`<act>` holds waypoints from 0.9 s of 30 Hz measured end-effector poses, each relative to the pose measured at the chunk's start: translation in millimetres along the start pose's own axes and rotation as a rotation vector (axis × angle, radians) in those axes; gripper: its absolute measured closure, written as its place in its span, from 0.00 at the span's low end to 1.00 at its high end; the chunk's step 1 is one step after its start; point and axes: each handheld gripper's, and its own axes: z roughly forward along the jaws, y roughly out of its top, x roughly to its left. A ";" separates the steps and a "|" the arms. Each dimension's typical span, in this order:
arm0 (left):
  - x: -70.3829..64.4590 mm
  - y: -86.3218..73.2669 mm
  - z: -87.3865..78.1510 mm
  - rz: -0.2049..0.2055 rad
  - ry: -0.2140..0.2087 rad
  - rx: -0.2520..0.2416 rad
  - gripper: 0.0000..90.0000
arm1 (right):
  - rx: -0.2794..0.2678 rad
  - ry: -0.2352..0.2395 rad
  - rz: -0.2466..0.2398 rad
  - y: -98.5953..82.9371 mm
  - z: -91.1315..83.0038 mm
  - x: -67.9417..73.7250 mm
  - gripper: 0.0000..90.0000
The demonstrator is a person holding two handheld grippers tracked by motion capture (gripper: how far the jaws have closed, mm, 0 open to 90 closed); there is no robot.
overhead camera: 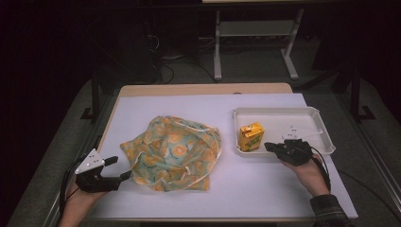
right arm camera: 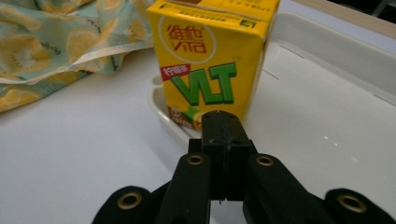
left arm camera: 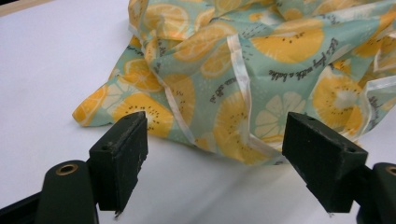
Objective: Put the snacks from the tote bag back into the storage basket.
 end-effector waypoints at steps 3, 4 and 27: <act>0.5 -1.0 0.9 -0.005 0.001 -0.002 0.25 | -0.008 0.003 0.018 2.6 3.6 -5.6 1.00; 0.7 -1.4 1.2 -0.005 0.002 -0.002 0.24 | -0.008 0.002 0.021 2.7 4.9 -7.6 1.00; 3.1 -4.1 4.5 -0.018 0.006 0.001 0.25 | 0.009 -0.015 0.027 14.6 27.9 -26.0 1.00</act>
